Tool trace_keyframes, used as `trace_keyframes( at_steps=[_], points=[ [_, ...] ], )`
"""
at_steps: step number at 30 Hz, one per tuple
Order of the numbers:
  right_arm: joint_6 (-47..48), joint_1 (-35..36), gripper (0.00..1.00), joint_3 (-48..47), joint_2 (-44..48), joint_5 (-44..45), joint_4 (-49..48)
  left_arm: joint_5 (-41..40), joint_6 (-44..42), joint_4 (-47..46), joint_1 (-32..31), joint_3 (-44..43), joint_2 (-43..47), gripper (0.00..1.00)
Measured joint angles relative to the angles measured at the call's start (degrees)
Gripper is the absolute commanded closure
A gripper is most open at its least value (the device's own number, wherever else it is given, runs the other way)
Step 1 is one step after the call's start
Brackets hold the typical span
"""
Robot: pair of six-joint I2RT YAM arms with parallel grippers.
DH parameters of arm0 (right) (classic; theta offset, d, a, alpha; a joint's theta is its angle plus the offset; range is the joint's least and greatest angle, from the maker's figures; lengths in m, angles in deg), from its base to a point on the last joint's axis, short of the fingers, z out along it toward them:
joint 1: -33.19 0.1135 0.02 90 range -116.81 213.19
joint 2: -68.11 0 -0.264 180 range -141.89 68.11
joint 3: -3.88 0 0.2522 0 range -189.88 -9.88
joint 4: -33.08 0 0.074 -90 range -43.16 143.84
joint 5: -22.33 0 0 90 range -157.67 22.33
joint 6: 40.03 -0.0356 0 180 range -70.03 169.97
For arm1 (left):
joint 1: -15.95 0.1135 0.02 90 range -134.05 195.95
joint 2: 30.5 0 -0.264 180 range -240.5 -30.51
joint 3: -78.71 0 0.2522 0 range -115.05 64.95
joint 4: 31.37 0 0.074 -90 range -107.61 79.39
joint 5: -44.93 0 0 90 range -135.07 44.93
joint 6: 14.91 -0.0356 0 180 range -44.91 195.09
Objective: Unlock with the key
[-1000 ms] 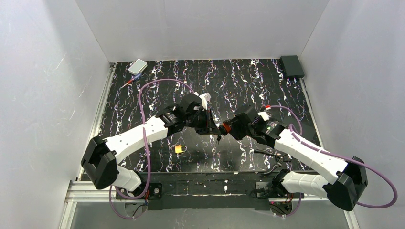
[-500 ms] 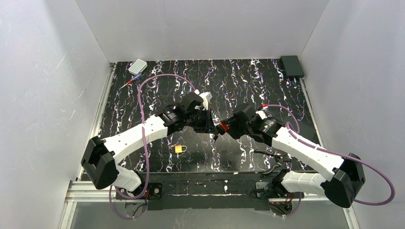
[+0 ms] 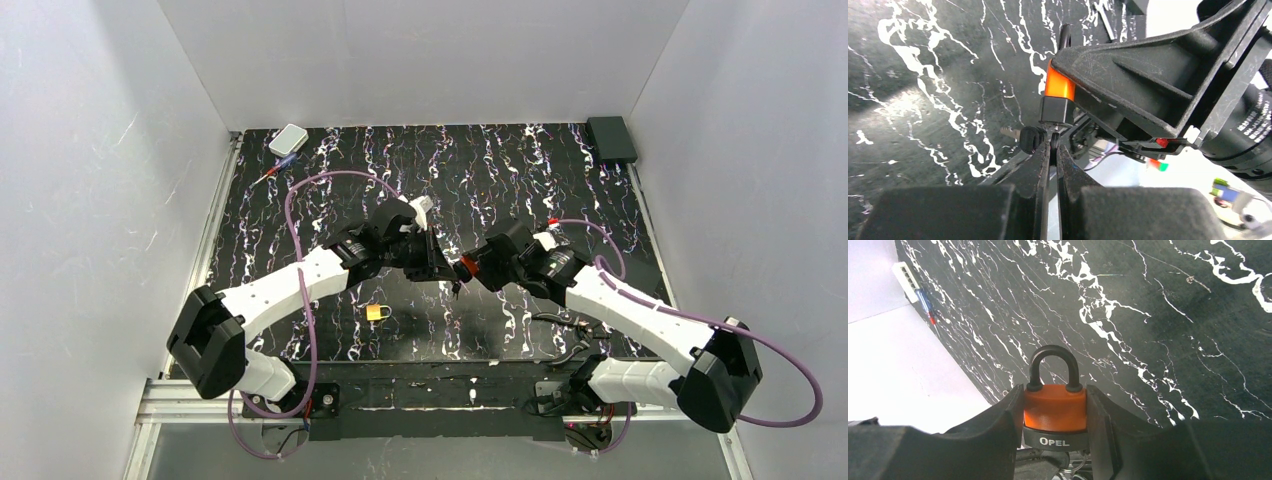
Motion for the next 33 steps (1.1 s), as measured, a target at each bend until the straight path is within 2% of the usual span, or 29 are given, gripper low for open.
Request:
trace_keyframes(
  at_steps=[8, 22, 30, 33],
  points=[
    [1.29, -0.09, 0.99, 1.36, 1.33, 0.74, -1.77, 6.97, 8.26, -8.92, 3.19, 5.49, 0.52, 1.00],
    [2.36, -0.42, 0.99, 1.36, 1.51, 0.48, -3.02, 8.17, 6.51, -9.77, 3.98, 5.53, 0.66, 1.00],
    [2.75, 0.26, 0.99, 1.31, 2.29, 0.00, -2.67, 7.28, 3.78, -11.15, 4.96, 6.34, 1.44, 0.71],
    [3.10, 0.66, 0.99, 1.14, 4.04, 0.24, -1.05, 6.58, 1.66, -11.63, 5.33, 7.91, 4.20, 0.65]
  ],
)
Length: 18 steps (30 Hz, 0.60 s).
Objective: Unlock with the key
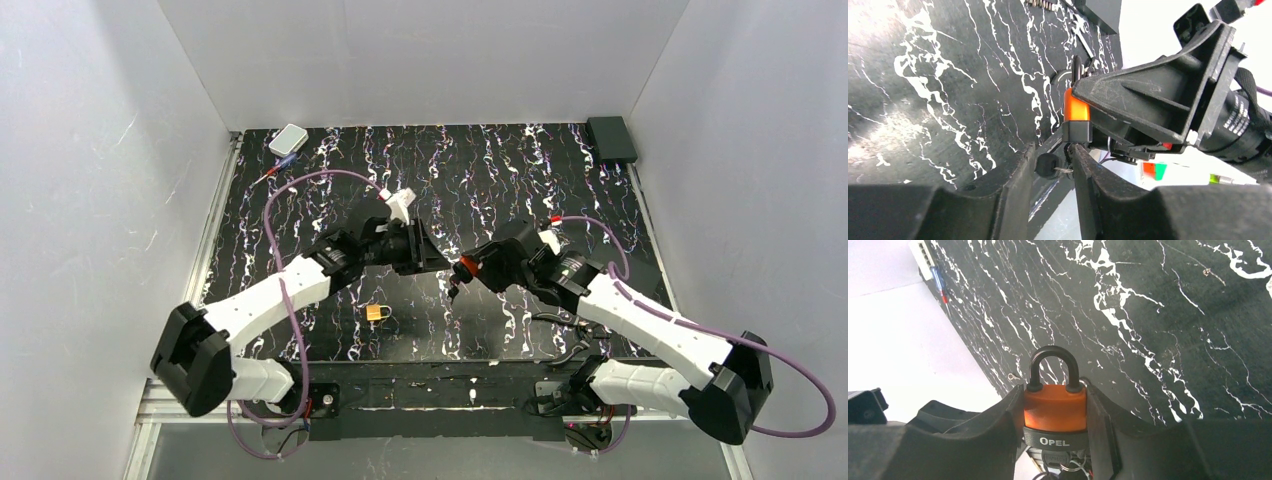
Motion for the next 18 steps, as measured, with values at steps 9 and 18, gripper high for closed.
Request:
trace_keyframes(
  at_steps=[9, 18],
  points=[
    [4.00, 0.61, 0.99, -1.68, 1.53, 0.07, 1.16, 0.37, -7.34, 1.88, 0.39, 1.51, 10.97, 0.46],
    [9.29, 0.61, 0.99, -4.28, 1.42, -0.17, 0.85, 5.55, -9.22, -1.40, 0.39, 2.40, 10.36, 0.46]
  ],
)
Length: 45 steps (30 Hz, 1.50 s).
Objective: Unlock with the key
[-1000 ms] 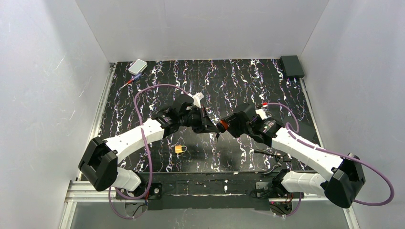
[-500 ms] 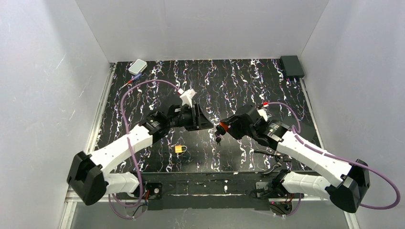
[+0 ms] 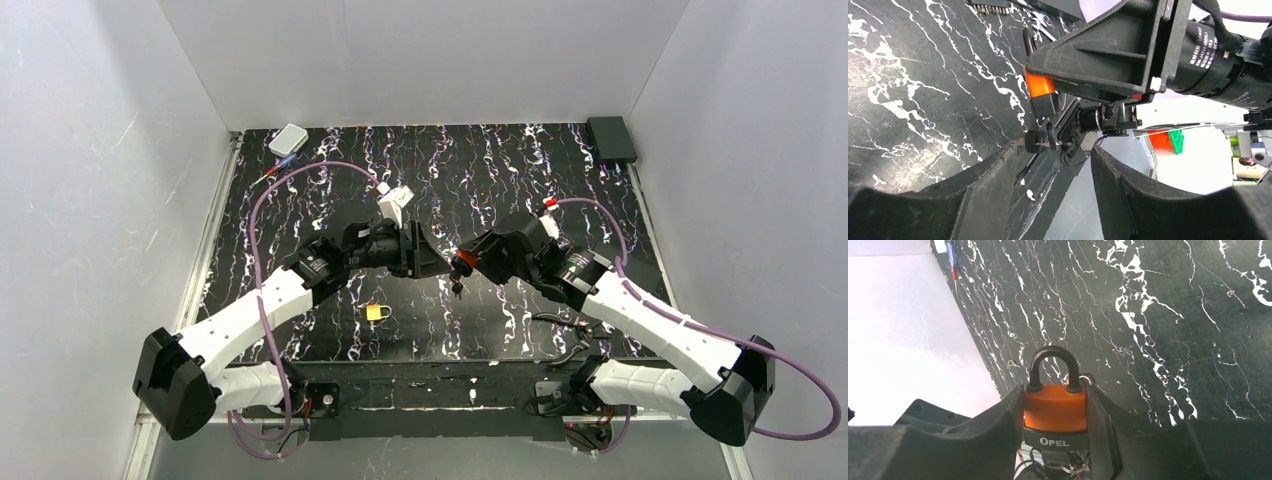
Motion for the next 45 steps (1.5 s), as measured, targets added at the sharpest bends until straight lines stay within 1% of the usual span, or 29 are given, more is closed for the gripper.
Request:
trace_keyframes(
  at_steps=[12, 16, 20, 21, 22, 25, 26, 28, 29, 30, 32, 34, 35, 37, 42, 45],
  points=[
    [1.33, 0.00, 0.99, -0.11, 0.00, -1.16, -1.57, 3.37, 0.90, -2.36, -0.17, -2.21, -6.60, 0.49],
    [1.33, 0.00, 0.99, -0.13, 0.00, -1.36, -1.97, 3.41, 1.53, -3.30, -0.66, -2.99, -8.33, 0.53],
    [1.36, 0.07, 0.99, -0.13, 0.00, -1.60, -2.64, 3.41, 2.14, -4.00, -1.09, -3.34, -9.90, 0.61],
    [1.33, 0.07, 0.99, -0.13, 0.00, -1.60, -2.80, 3.41, 2.29, -4.17, -1.09, -3.37, -10.29, 0.65],
    [1.33, 0.07, 0.99, -0.13, 0.00, -1.60, -2.84, 3.41, 2.49, -4.28, -1.11, -3.37, -10.69, 0.72],
    [1.79, 0.04, 0.99, -0.11, 0.00, -1.07, -2.69, 3.76, 3.34, -5.03, -1.20, -3.67, -11.45, 0.96],
    [2.01, -0.02, 0.99, -0.11, 0.04, -0.63, -2.69, 3.72, 3.32, -5.07, -1.29, -3.82, -11.58, 1.00],
    [2.23, -0.15, 0.99, -0.11, 0.13, -0.15, -2.78, 3.78, 3.39, -5.35, -1.31, -4.17, -12.07, 1.00],
    [2.34, -0.17, 0.96, -0.02, 0.17, 0.11, -2.91, 3.80, 3.45, -5.51, -1.31, -4.22, -12.22, 1.00],
    [2.40, -0.17, 0.86, 0.26, 0.35, 0.28, -3.17, 3.80, 3.52, -5.60, -1.31, -4.22, -12.28, 1.00],
    [2.34, -0.15, 0.54, 1.31, 1.20, 0.55, -4.00, 3.80, 3.54, -5.70, -1.36, -4.22, -12.39, 1.00],
    [2.19, -0.13, 0.17, 2.62, 2.56, 0.76, -5.07, 3.82, 3.56, -6.10, -1.53, -4.22, -12.41, 1.00],
    [2.08, -0.11, 0.04, 3.85, 3.76, 0.85, -6.54, 3.87, 3.67, -6.43, -1.60, -4.22, -12.41, 1.00],
    [1.86, -0.11, 0.02, 5.62, 5.88, 0.96, -9.01, 3.74, 4.24, -6.60, -1.66, -4.22, -12.41, 1.00],
    [2.45, -0.04, 0.02, 8.48, 10.38, 2.23, -14.21, 3.65, 5.66, -6.62, -1.55, -4.22, -12.28, 1.00],
    [4.81, -0.04, 0.02, 10.64, 12.24, 2.75, -17.92, 3.58, 6.43, -6.60, -1.55, -4.20, -11.54, 1.00]
  ],
)
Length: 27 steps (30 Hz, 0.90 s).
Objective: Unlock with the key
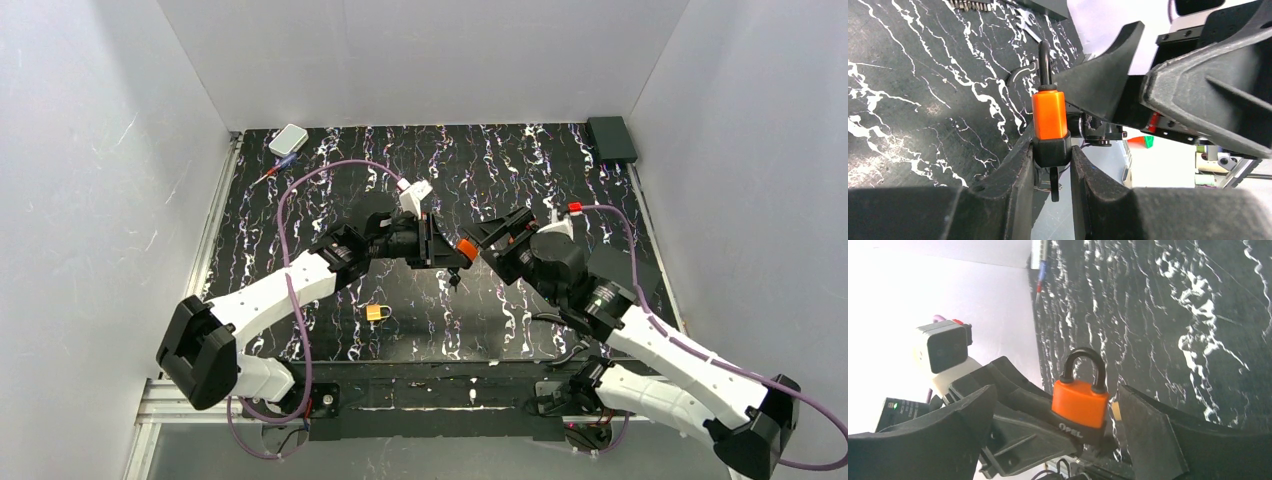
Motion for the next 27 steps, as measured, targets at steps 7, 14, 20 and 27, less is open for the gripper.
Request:
trace_keyframes(
  at_steps=[7, 14, 20, 27],
  points=[
    [9.35, 0.00, 0.02, 18.45, 13.29, 0.15, -22.34, 0.15, 1.84, -1.16, 0.04, 0.00, 3.93, 1.00],
    [14.40, -0.02, 0.09, 29.75, 21.18, -2.40, -42.14, 2.14, 5.05, -4.76, 0.39, 0.00, 6.49, 1.00],
    [16.35, -0.02, 0.17, 29.73, 16.98, -8.50, -57.88, 5.97, 7.61, -9.68, 0.48, -0.02, 7.54, 1.00],
    [15.80, -0.02, 0.31, 27.52, 8.41, -14.91, -65.99, 9.88, 9.33, -14.05, 0.48, -0.02, 7.54, 1.00]
  ],
)
